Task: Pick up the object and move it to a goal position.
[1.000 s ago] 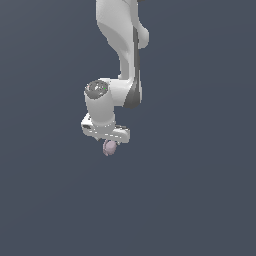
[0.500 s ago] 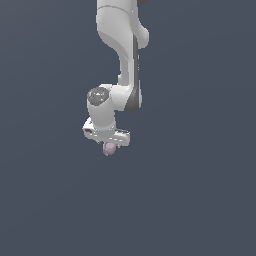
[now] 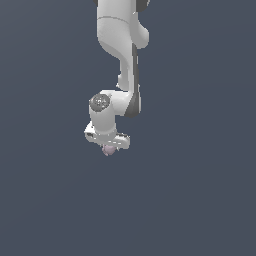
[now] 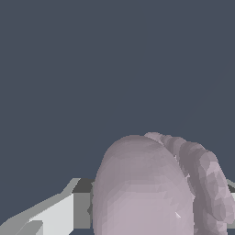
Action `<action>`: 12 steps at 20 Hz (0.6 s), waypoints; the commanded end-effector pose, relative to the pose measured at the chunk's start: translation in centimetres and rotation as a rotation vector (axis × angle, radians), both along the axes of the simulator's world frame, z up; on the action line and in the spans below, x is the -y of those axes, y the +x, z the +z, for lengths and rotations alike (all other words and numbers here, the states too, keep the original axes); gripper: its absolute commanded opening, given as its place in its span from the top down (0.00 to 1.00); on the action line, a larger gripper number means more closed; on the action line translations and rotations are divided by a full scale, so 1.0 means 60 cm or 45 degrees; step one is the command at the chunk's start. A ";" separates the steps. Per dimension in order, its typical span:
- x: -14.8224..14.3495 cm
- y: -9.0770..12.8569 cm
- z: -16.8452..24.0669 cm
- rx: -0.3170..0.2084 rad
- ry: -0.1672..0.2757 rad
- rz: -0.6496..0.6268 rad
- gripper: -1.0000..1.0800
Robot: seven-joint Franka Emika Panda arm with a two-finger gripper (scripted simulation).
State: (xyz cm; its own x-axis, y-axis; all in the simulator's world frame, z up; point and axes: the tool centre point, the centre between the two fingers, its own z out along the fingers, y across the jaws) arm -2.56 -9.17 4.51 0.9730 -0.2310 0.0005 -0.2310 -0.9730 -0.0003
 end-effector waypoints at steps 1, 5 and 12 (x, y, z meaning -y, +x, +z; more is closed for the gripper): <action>0.001 0.000 -0.002 -0.001 0.000 -0.001 1.00; 0.001 0.000 -0.002 -0.001 0.000 -0.001 1.00; -0.004 0.000 0.004 0.001 0.000 0.000 1.00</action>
